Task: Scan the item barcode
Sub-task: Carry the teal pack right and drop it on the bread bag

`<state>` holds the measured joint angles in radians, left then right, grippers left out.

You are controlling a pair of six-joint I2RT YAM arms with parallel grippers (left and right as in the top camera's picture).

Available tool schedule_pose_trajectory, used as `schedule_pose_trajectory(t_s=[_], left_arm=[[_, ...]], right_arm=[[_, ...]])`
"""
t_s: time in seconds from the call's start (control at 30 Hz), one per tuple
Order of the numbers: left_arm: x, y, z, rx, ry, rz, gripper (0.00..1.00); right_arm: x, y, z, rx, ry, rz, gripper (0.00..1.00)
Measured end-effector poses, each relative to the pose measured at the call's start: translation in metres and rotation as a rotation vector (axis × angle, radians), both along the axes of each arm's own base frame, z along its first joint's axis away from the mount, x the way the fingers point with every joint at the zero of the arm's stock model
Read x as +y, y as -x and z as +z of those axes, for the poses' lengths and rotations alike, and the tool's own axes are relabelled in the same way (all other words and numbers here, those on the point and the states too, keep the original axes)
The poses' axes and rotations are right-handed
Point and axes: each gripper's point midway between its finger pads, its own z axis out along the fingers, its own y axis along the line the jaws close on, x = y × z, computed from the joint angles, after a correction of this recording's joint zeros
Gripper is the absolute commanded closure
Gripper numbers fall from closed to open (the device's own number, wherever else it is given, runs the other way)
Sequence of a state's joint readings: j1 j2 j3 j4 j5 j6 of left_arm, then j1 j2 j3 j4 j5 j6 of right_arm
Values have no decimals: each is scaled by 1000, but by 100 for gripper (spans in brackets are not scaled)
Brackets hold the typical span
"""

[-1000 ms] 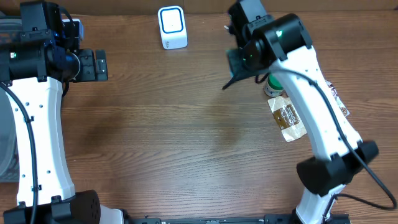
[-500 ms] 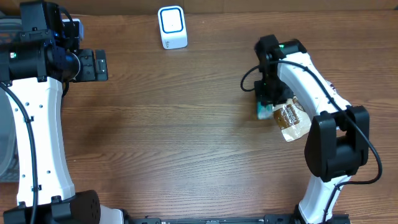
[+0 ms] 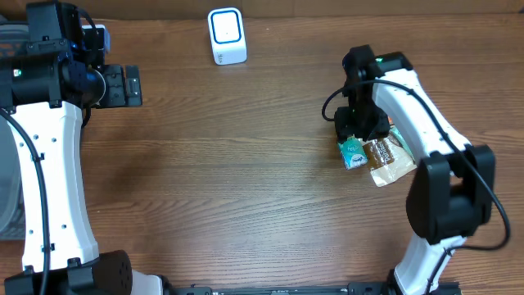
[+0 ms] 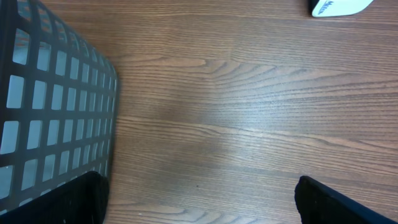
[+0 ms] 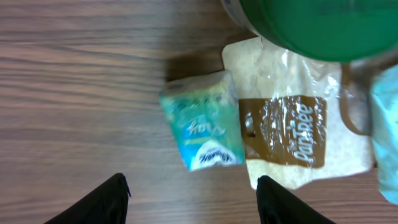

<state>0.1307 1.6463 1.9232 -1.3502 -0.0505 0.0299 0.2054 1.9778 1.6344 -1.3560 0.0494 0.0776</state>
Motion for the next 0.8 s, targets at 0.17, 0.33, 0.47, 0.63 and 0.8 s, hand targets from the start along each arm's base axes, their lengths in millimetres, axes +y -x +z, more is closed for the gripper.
schedule_pose_trajectory(t_s=[0.17,0.33,0.47,0.63,0.8], left_arm=[[0,0,0,0,0,0,0],[0,0,0,0,0,0,1],[0,0,0,0,0,0,0],[0,0,0,0,0,0,1],[0,0,0,0,0,0,0]], right_arm=[[9,-5,60,-170,-85,1,37],[17,13,146,-405,-198,18,24],[17,44,205,-565,-269,35,0],[14,80,253,-723,-323,55,0],[9,103,277,-815,-344,64,0]])
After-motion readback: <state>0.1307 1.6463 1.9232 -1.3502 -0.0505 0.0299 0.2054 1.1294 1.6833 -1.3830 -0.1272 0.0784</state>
